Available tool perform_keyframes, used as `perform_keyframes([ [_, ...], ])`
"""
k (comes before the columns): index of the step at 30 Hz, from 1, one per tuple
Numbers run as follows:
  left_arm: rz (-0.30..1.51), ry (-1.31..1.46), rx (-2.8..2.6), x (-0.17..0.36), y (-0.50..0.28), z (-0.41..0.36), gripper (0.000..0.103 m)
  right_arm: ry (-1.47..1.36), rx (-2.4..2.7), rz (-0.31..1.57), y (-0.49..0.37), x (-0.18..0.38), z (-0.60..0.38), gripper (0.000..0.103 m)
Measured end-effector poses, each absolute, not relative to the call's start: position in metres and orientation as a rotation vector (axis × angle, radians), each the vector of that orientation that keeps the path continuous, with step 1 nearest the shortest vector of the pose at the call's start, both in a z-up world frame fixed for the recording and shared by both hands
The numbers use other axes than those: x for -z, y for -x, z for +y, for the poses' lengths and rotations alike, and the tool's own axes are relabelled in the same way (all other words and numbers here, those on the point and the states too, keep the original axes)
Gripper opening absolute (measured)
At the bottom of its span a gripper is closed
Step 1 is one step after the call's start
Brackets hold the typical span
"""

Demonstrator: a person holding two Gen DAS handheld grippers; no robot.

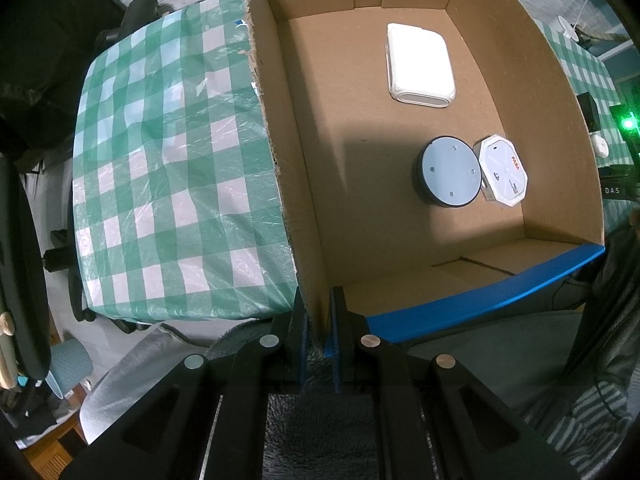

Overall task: Organize rigid objects
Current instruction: 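Move the right gripper to the table and grasp the white wall charger, then carry the white wall charger with the right gripper and release it into the box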

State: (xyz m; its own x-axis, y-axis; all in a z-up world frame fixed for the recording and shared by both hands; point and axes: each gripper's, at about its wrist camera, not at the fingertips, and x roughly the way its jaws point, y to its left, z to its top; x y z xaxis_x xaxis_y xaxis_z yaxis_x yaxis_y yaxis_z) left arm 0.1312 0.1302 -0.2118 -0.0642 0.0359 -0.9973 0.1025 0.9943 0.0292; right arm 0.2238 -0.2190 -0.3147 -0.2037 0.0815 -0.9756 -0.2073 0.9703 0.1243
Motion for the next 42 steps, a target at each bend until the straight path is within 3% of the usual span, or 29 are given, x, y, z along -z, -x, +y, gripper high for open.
perform_keyframes([
  [6,1.637,-0.109,0.056,0.212,-0.131,0.13,0.008,0.077,-0.265,1.718,-0.228,0.308,-0.231,0.052],
  [26,1.639,-0.123,0.061,0.212,-0.131,0.129,0.008,0.122,-0.35,1.616,-0.233,0.218,-0.213,0.052],
  [42,1.634,-0.125,0.069,0.212,-0.13,0.129,0.008,0.194,-0.528,1.492,-0.25,0.154,-0.134,0.052],
])
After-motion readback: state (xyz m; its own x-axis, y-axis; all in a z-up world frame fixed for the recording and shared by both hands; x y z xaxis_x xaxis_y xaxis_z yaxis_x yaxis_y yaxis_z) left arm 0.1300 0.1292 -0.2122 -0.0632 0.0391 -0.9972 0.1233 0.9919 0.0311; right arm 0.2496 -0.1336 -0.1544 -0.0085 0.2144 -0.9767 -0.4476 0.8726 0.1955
